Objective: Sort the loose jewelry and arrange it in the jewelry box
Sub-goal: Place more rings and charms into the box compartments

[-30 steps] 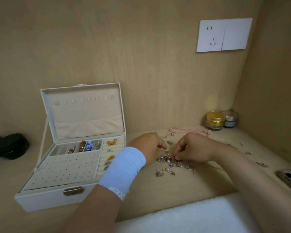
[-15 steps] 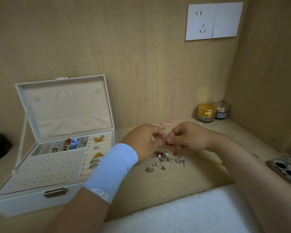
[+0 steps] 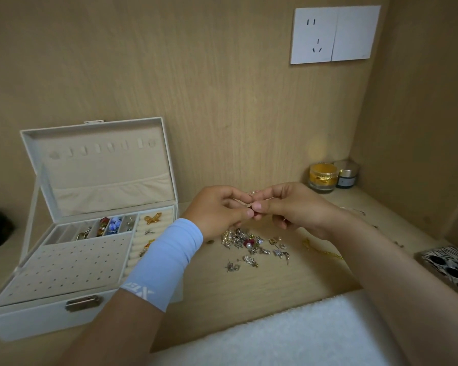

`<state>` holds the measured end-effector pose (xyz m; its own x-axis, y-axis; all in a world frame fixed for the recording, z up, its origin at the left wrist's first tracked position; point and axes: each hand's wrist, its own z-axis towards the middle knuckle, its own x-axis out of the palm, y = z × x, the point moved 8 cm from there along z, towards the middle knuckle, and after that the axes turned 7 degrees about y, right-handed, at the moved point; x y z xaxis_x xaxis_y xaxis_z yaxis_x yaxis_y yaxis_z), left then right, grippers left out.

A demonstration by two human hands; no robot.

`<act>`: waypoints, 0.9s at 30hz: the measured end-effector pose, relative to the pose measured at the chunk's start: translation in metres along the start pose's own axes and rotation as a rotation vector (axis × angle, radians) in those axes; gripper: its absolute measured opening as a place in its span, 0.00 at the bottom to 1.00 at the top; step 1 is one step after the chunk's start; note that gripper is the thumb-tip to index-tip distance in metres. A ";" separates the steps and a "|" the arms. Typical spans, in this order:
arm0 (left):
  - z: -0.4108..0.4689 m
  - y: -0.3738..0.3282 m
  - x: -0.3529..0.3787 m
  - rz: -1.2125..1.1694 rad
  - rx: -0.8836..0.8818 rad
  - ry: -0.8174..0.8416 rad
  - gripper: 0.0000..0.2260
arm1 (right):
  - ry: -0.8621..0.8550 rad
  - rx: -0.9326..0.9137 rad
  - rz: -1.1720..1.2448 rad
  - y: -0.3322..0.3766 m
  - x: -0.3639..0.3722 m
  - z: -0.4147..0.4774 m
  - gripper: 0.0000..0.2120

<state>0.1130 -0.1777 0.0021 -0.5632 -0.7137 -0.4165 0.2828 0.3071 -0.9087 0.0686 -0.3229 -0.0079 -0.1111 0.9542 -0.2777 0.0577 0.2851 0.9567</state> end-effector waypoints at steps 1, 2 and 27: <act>0.000 0.000 0.000 0.048 0.004 0.000 0.07 | -0.006 -0.007 -0.053 0.001 -0.002 0.000 0.10; 0.000 0.000 0.000 0.103 0.003 -0.002 0.07 | -0.018 -0.013 -0.128 0.000 -0.005 0.000 0.08; -0.003 0.023 0.006 0.790 -0.147 0.282 0.06 | 0.171 0.073 -0.791 -0.009 0.022 -0.004 0.07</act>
<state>0.1135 -0.1730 -0.0215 -0.4211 -0.0779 -0.9037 0.5814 0.7415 -0.3348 0.0619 -0.3043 -0.0221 -0.2961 0.4427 -0.8464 -0.0372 0.8801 0.4733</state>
